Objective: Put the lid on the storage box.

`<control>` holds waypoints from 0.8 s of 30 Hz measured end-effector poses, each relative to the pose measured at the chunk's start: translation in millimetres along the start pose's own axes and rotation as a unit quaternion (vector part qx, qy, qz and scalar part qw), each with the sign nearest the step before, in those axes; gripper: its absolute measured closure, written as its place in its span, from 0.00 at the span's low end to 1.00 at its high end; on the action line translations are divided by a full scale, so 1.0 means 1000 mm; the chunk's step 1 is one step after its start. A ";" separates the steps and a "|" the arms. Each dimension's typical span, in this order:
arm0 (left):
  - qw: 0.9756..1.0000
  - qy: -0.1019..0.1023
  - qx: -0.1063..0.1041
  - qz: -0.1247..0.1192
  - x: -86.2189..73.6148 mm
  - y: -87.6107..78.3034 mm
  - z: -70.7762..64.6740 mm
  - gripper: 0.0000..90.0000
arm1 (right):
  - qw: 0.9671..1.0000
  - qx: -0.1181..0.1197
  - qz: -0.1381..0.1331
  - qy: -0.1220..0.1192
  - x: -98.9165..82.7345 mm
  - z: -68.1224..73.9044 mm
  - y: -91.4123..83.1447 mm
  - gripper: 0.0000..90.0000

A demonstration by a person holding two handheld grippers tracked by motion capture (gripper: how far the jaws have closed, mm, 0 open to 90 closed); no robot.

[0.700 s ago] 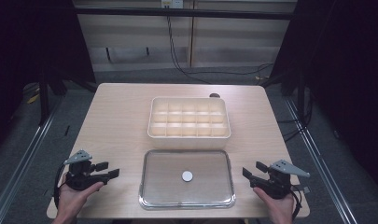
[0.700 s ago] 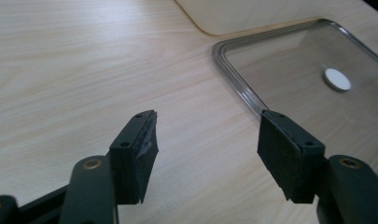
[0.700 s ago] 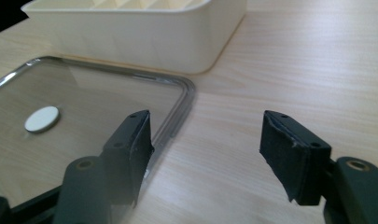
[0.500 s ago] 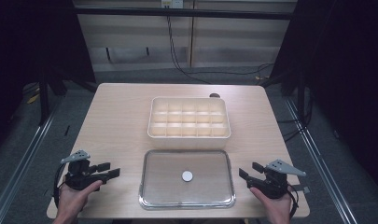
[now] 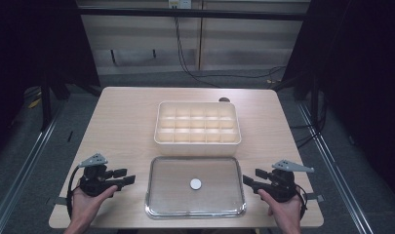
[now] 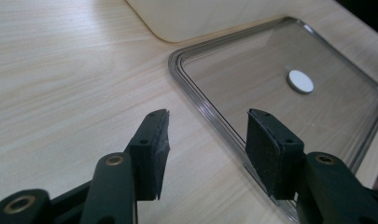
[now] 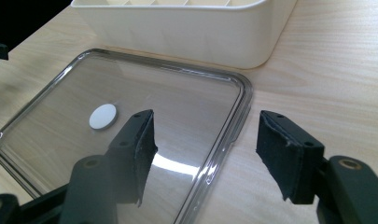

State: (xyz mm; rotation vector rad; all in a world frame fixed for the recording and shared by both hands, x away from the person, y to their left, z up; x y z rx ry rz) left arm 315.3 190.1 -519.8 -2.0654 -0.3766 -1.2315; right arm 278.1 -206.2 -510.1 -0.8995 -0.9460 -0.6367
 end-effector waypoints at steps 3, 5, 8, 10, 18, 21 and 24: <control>1.000 0.006 -0.003 0.003 0.005 0.006 -0.001 0.55 | 1.000 0.002 0.002 0.006 0.008 -0.002 0.004 0.41; 1.000 0.010 -0.002 0.000 0.011 0.012 0.000 0.55 | 1.000 0.001 0.005 0.010 0.010 -0.003 0.005 0.39; 1.000 0.008 -0.001 -0.005 0.021 0.021 0.001 0.62 | 0.999 0.020 0.010 0.030 0.021 -0.001 0.013 0.37; 1.000 0.015 0.005 -0.005 0.023 0.027 0.001 0.61 | 0.999 0.025 0.016 0.031 0.027 0.004 0.020 0.35; 0.999 0.033 -0.006 0.022 0.006 0.034 0.005 0.59 | 0.999 0.025 0.033 0.023 0.013 -0.001 0.045 0.40; 1.000 0.025 0.000 0.013 0.007 0.035 0.007 0.56 | 0.999 0.019 0.044 0.012 0.006 -0.006 0.049 0.41; 1.000 0.022 -0.001 0.016 0.005 0.039 0.006 0.54 | 0.999 0.017 0.044 0.008 0.003 -0.009 0.052 0.42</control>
Point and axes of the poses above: each handheld gripper's, and its own axes: y roughly forward along the jaws, x roughly out of its top, z roughly to its left, the point moved 10 cm from there along y, roughly forward along the jaws, and after that the axes turned 14 degrees about -z, right-handed, at the moved point
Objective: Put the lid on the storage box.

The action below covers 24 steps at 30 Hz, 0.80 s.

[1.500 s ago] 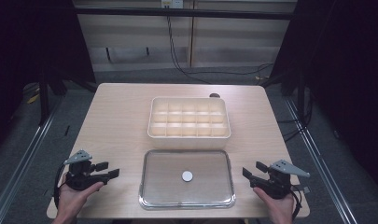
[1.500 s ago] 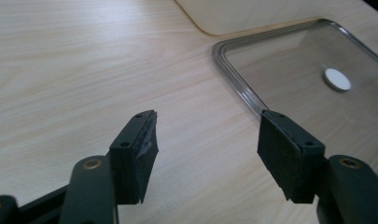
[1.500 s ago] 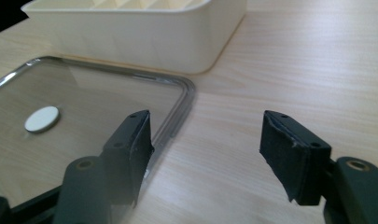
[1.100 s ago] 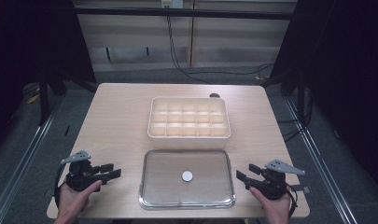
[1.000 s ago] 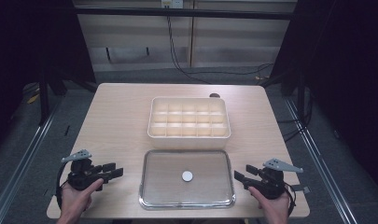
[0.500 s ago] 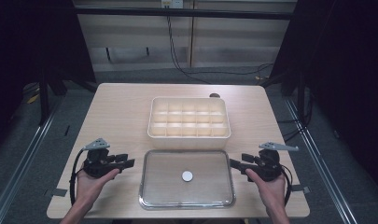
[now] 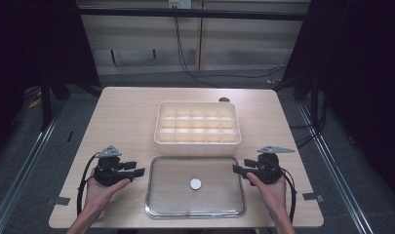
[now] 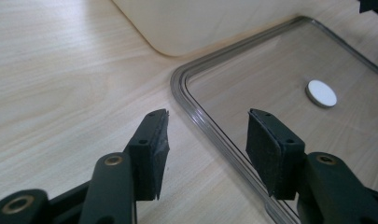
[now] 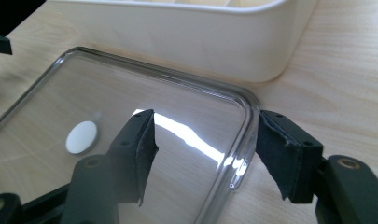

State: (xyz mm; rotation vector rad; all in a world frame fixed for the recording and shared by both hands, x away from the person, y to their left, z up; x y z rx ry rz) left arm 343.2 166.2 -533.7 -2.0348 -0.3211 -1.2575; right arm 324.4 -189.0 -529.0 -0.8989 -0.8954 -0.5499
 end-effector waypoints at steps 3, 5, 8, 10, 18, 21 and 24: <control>1.000 0.008 0.002 0.009 -0.003 0.006 0.001 0.51 | 1.000 -0.010 0.010 0.002 -0.008 -0.008 0.007 0.40; 1.000 0.005 0.009 0.013 -0.005 0.011 0.001 0.51 | 0.999 -0.020 0.005 0.025 -0.012 -0.016 0.009 0.41; 1.000 0.003 0.000 0.026 -0.010 0.014 -0.002 0.51 | 1.000 -0.023 0.007 0.019 -0.013 -0.019 0.010 0.41; 0.999 0.003 -0.003 0.035 -0.014 0.016 -0.006 0.51 | 0.999 -0.019 0.004 0.028 -0.012 -0.018 0.008 0.41; 0.998 0.012 -0.025 0.052 -0.023 0.023 -0.022 0.63 | 0.999 -0.033 0.033 0.020 -0.027 -0.020 0.011 0.50; 0.997 0.015 -0.031 0.064 -0.027 0.025 -0.026 0.64 | 0.998 -0.037 0.040 0.008 -0.032 -0.017 0.011 0.52; 0.996 0.026 -0.035 0.072 -0.030 0.025 -0.028 0.68 | 0.998 -0.038 0.045 -0.007 -0.036 -0.014 0.012 0.54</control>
Point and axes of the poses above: each handheld gripper's, and its own axes: y roughly forward along the jaws, x roughly out of its top, z roughly to its left, the point moved 10 cm from there along y, roughly forward along the jaws, and after that the axes turned 14 degrees about -z, right-handed, at the moved point
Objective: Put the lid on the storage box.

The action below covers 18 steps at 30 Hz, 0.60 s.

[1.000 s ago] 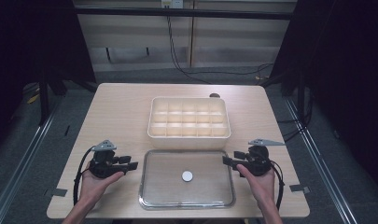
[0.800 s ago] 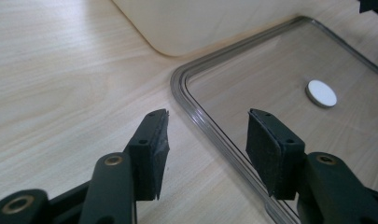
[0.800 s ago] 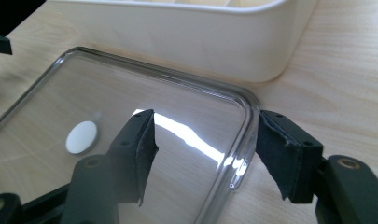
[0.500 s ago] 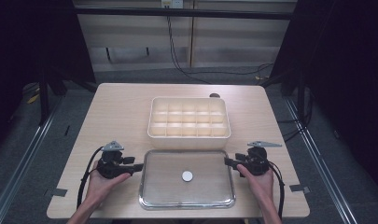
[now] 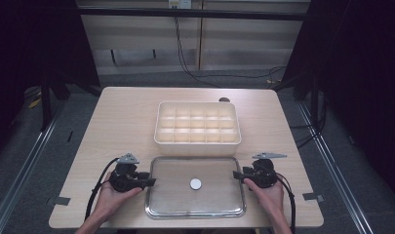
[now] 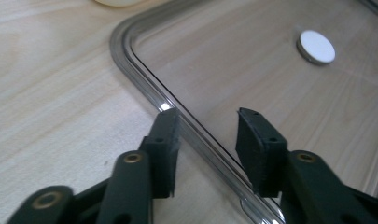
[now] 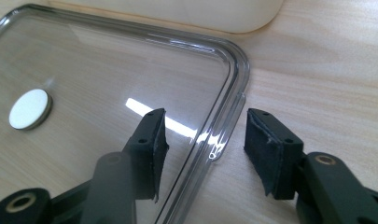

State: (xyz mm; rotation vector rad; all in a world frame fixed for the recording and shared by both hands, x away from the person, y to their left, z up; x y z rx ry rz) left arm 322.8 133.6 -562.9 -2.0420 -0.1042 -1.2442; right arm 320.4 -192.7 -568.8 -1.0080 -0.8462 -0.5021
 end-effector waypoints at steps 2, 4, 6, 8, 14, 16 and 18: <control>1.000 0.002 -0.002 0.007 -0.002 0.000 -0.001 0.68 | 1.000 -0.004 -0.001 -0.008 0.000 0.000 0.000 0.54; 1.000 0.006 -0.001 0.010 -0.004 0.000 -0.002 0.70 | 1.000 -0.006 -0.006 -0.023 0.000 0.000 0.001 0.54; 1.000 0.005 -0.004 0.014 -0.005 -0.001 -0.002 0.70 | 1.000 -0.009 -0.006 -0.023 0.000 0.000 0.001 0.54; 1.000 0.005 -0.003 0.014 -0.005 -0.002 -0.002 0.70 | 1.000 -0.009 -0.008 -0.014 -0.001 0.002 0.001 0.55; 1.000 0.011 -0.002 0.016 -0.006 -0.002 -0.002 0.71 | 0.999 -0.001 -0.017 0.048 0.000 0.003 0.001 0.56; 1.000 0.011 -0.003 0.016 -0.006 -0.002 -0.002 0.71 | 0.997 0.004 -0.020 0.075 0.000 0.002 0.000 0.56; 1.000 0.011 -0.002 0.016 -0.005 -0.002 -0.002 0.71 | 0.993 0.011 -0.029 0.110 0.001 0.001 0.000 0.56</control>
Point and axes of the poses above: each handheld gripper's, and its own axes: y roughly forward along the jaws, x roughly out of its top, z roughly to its left, the point moved 10 cm from there along y, roughly forward along the jaws, and after that the axes turned 14 degrees about -z, right-handed, at the moved point
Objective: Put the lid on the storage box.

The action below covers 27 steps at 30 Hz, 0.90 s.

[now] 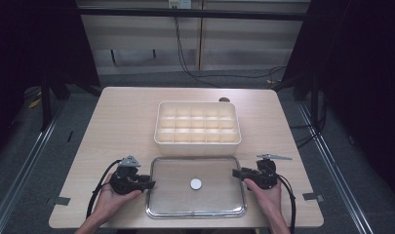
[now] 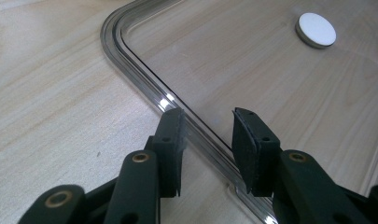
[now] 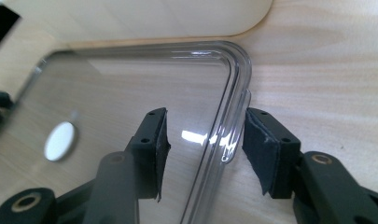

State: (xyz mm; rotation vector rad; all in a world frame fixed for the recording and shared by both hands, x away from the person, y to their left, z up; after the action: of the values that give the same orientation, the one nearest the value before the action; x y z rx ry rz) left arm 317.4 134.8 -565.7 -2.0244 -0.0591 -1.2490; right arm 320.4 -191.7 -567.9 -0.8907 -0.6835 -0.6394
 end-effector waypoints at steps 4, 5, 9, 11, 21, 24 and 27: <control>1.000 0.003 0.004 -0.004 0.000 0.001 0.000 0.71 | 0.998 0.016 -0.005 0.054 0.000 -0.001 -0.002 0.56; 1.000 0.003 0.004 -0.003 0.000 0.001 0.000 0.71 | 0.997 0.024 -0.006 0.076 0.000 -0.001 -0.003 0.56; 1.000 0.001 0.005 -0.006 0.001 0.002 0.001 0.71 | 0.995 0.030 -0.004 0.091 -0.001 -0.001 -0.004 0.58; 1.000 0.000 0.005 -0.006 0.001 0.002 0.001 0.71 | 0.992 0.051 0.002 0.112 -0.004 0.004 -0.002 0.60; 1.000 0.002 0.006 -0.003 0.001 0.001 0.002 0.71 | 0.990 0.092 0.034 0.105 -0.008 0.011 -0.004 0.58; 1.000 0.000 0.006 -0.005 0.001 0.001 0.003 0.71 | 0.991 0.091 0.034 0.097 -0.009 0.012 -0.003 0.60; 1.000 -0.003 0.006 -0.006 0.002 0.001 0.003 0.71 | 0.990 0.106 0.044 0.085 -0.010 0.017 0.000 0.61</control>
State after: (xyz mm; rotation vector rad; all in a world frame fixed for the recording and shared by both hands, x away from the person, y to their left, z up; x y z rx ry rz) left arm 320.9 135.1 -566.0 -2.0196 -0.0804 -1.2472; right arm 309.5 -175.5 -567.9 -0.6579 -0.5437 -0.5451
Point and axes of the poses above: each handheld gripper's, and its own axes: y roughly forward along the jaws, x roughly out of its top, z roughly to its left, the point moved 10 cm from there along y, roughly forward along the jaws, and after that the axes turned 14 degrees about -z, right-handed, at the moved point
